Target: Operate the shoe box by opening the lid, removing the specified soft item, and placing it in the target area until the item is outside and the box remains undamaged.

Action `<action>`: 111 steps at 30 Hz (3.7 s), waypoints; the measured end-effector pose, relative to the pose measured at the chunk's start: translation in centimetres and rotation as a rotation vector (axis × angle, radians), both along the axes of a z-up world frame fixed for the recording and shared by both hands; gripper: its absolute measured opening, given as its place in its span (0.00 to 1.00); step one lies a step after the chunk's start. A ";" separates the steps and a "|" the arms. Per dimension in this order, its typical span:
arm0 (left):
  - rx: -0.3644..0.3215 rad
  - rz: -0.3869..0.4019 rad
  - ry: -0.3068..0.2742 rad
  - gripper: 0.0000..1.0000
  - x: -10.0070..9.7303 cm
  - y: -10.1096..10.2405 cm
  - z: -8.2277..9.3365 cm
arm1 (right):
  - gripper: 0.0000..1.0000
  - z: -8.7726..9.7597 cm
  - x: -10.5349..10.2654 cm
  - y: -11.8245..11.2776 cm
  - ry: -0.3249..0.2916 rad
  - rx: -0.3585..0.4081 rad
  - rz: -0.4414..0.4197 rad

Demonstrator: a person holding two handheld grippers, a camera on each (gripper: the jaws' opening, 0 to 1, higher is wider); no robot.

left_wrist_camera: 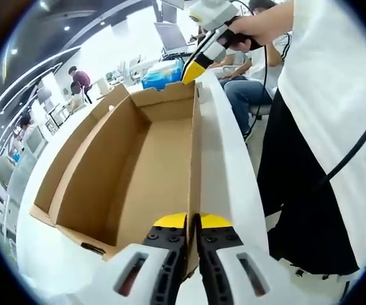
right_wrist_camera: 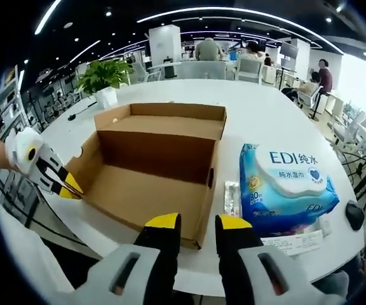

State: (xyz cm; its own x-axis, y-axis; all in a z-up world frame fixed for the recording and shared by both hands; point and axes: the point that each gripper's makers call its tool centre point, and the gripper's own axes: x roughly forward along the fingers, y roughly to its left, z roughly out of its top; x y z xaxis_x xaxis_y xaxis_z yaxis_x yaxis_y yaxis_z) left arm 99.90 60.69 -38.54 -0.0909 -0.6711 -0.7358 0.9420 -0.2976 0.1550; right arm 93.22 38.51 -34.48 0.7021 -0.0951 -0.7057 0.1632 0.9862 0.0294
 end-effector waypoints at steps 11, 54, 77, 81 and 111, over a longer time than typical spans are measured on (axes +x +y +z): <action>-0.001 0.000 -0.003 0.04 0.0 -0.1 0.1 | 0.41 4.8 3.8 0.5 -0.178 0.081 0.047; 0.022 0.011 0.020 0.04 -0.1 -0.1 0.1 | 0.27 15.9 16.6 -11.5 -0.127 -0.209 0.221; 0.013 0.018 0.011 0.04 0.0 -0.1 0.1 | 0.32 11.0 19.9 -11.3 0.011 0.063 0.095; 0.013 0.020 0.012 0.04 0.0 -0.1 0.1 | 0.26 10.7 20.6 -13.1 0.016 0.036 0.071; 0.014 0.050 0.018 0.03 0.2 -0.2 0.1 | 0.27 3.0 20.4 -10.9 0.227 0.377 -0.158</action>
State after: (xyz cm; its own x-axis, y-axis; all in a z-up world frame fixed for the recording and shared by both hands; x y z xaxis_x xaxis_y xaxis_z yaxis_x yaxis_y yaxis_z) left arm 100.07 60.50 -38.45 -0.0713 -0.6649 -0.7435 0.9583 -0.2525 0.1340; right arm 113.60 27.59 -31.47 0.5237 0.1044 -0.8455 0.3541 0.8760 0.3275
